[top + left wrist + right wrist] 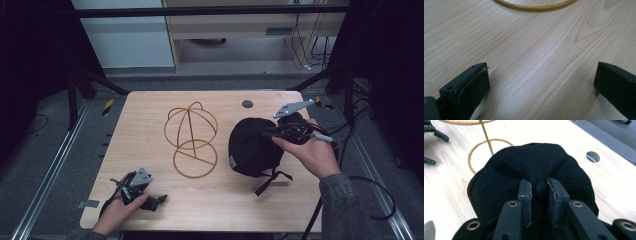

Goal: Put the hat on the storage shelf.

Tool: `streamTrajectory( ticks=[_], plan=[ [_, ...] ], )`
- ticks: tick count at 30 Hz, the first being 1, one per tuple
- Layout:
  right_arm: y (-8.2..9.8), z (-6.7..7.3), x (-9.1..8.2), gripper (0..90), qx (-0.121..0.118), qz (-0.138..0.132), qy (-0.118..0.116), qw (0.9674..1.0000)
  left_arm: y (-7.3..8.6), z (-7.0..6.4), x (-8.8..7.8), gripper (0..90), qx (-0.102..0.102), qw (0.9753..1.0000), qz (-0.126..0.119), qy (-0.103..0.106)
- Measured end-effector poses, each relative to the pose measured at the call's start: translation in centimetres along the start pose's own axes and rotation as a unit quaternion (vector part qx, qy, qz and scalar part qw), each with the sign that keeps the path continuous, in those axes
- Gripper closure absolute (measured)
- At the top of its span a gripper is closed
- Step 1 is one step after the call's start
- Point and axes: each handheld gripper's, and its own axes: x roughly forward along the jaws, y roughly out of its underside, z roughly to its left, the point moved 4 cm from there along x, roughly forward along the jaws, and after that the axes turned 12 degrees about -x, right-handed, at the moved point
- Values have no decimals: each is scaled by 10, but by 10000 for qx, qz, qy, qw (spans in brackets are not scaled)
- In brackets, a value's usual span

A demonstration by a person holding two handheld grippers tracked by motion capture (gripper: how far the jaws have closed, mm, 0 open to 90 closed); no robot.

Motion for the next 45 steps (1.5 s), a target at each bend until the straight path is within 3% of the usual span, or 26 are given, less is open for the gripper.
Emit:
streamTrajectory(
  ticks=[8, 19, 45],
  plan=[
    [-4, -2, -21, 740, 62, -348, 138, 9993, 0, 0, 0, 0, 0, 10000, 0, 0],
    [-25, 5, -45, 741, -90, -654, 224, 9976, 0, 0, 0, 0, -20, 10000, -18, 2],
    [-66, 18, -71, 742, -318, -1239, 279, 9914, 0, 0, 0, 0, -5, 10000, -17, -2]
  ],
)
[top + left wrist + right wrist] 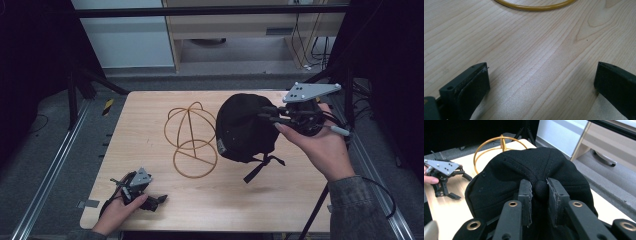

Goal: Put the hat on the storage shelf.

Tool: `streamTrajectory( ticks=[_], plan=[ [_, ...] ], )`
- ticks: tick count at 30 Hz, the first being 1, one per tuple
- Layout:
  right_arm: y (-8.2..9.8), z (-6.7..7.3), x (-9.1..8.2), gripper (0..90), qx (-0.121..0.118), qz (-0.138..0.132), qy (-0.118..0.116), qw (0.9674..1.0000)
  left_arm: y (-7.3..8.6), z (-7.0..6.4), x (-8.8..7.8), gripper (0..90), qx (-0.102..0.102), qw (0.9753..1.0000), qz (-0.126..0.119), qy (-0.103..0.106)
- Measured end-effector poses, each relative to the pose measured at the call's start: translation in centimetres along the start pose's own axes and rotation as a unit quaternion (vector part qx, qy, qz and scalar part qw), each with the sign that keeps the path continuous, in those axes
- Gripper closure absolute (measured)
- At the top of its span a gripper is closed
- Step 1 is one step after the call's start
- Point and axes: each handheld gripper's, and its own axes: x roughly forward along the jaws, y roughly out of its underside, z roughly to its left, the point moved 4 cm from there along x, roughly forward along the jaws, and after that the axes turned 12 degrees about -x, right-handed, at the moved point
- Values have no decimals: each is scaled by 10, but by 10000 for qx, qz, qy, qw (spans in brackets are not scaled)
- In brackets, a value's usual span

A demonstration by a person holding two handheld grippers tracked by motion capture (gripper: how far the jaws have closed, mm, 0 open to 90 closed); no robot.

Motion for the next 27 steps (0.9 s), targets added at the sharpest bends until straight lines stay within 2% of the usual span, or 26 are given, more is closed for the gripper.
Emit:
streamTrajectory(
  ticks=[11, 21, 27],
  plan=[
    [-24, 2, 0, 742, -82, -208, 30, 9997, 0, 0, 0, 0, -1, 10000, 3, 0],
    [-53, 7, 12, 742, -300, -264, -41, 9992, 0, 0, 0, 0, 1, 10000, 15, 1],
    [-68, 13, 27, 742, -421, -261, -132, 9987, 0, 0, 0, 0, -5, 10000, 9, 1]
  ],
)
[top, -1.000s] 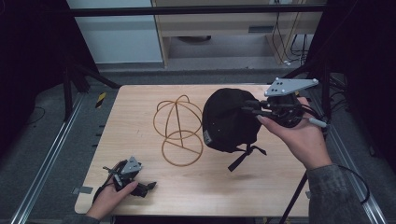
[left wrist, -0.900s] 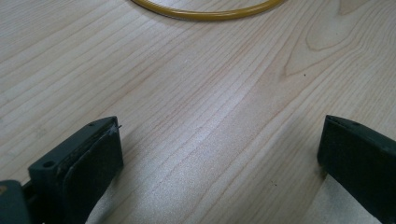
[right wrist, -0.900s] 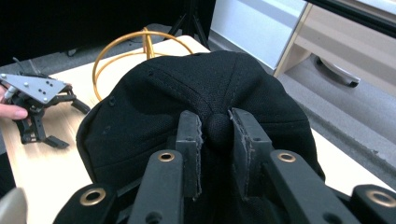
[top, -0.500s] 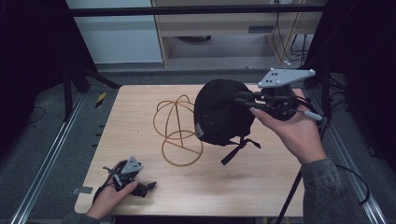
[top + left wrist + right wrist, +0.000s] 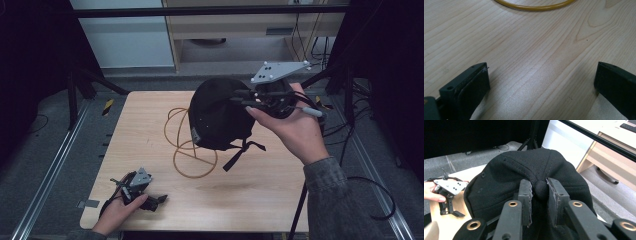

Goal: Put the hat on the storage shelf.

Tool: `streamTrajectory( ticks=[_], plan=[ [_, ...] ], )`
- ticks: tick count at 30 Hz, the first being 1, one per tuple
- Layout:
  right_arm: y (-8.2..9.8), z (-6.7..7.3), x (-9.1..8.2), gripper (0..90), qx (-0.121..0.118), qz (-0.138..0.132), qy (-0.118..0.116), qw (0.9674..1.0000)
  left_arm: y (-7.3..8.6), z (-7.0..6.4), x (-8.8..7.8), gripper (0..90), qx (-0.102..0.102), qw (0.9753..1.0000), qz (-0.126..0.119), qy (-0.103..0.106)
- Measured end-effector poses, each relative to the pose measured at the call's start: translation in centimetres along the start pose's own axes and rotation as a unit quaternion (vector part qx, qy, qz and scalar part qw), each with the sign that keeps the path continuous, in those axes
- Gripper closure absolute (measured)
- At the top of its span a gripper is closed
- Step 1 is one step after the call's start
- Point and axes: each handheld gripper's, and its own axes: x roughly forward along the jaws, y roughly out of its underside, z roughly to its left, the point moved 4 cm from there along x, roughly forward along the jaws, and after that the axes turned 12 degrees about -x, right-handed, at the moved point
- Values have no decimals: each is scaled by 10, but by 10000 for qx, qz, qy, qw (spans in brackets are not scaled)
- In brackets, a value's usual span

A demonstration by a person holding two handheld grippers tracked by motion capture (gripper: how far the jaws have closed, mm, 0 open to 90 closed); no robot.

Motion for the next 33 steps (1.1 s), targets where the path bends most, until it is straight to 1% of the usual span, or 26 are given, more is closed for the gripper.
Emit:
streamTrajectory(
  ticks=[2, 3, 7, 8, 9, 18, 21, 24, 25, 28, 29, 33],
  plan=[
    [-2, 0, 2, 742, -14, -4, -18, 10000, 0, 0, 0, 0, -1, 10000, 0, 0],
    [-5, 1, 7, 742, -29, -4, -44, 10000, 0, 0, 0, 0, 6, 10000, -1, -4],
    [-11, 4, 15, 742, -65, 0, -105, 9999, 0, 0, 0, 0, 6, 10000, -2, -5],
    [-11, 4, 15, 742, -65, 0, -105, 9999, 0, 0, 0, 0, 6, 10000, -2, -5],
    [-13, 4, 19, 742, -73, -7, -124, 9999, 0, 0, 0, 0, 4, 10000, -2, -4],
    [-18, 4, 32, 742, -59, -1, -192, 9998, 0, 0, 0, 0, 13, 10000, 5, -3],
    [-22, 5, 38, 742, -73, 1, -245, 9997, 0, 0, 0, 0, 15, 10000, 4, -5],
    [-24, 7, 42, 741, -87, 37, -276, 9996, 0, 0, 0, 0, 13, 10000, 4, -5],
    [-26, 9, 49, 741, -109, 96, -320, 9994, 0, 0, 0, 0, 12, 10000, 4, -4],
    [-27, 10, 54, 742, -146, 129, -355, 9992, 0, 0, 0, 0, 13, 10000, 4, -4],
    [-28, 12, 60, 741, -154, 151, -391, 9990, 0, 0, 0, 0, 13, 10000, 4, -5],
    [-29, 14, 67, 741, -175, 209, -433, 9987, 0, 0, 0, 0, 13, 10000, 4, -4]
  ],
)
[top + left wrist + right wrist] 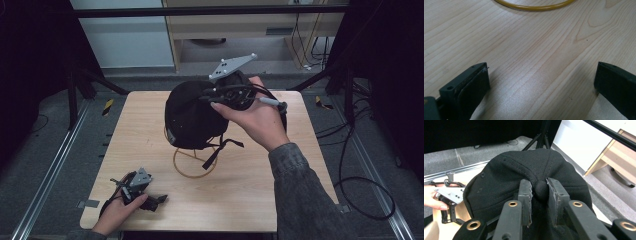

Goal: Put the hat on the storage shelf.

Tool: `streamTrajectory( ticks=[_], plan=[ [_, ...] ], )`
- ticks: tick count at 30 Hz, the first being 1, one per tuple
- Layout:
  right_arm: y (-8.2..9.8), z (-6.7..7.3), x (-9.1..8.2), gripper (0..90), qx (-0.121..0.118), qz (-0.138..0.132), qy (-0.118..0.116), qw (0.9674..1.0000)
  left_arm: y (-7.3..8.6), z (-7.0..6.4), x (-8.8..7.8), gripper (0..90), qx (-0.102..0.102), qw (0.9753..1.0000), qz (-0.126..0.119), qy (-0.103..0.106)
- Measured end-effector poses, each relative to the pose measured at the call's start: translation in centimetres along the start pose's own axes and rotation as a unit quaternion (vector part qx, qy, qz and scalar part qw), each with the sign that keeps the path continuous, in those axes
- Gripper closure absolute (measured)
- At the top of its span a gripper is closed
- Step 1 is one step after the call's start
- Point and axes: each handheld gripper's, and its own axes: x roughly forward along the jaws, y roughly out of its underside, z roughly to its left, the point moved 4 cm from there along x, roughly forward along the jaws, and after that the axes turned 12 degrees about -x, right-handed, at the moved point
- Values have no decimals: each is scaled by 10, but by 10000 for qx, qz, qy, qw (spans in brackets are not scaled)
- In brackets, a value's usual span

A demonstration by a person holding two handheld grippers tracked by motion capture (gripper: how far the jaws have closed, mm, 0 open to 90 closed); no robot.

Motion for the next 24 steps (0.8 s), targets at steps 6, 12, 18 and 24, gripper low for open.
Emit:
streamTrajectory(
  ticks=[6, 12, 18, 24],
  plan=[
    [0, 1, 17, 741, -31, 158, -62, 9999, 0, 0, 0, 0, -1, 10000, 0, -1],
    [2, 1, 27, 741, -53, 261, -79, 9996, 0, 0, 0, 0, -10, 10000, 1, 9],
    [3, 3, 38, 740, -70, 342, -96, 9993, 0, 0, 0, 0, -7, 10000, 2, 7],
    [2, 6, 48, 737, -91, 452, -142, 9988, 0, 0, 0, 0, -9, 10000, 2, 7]
  ],
)
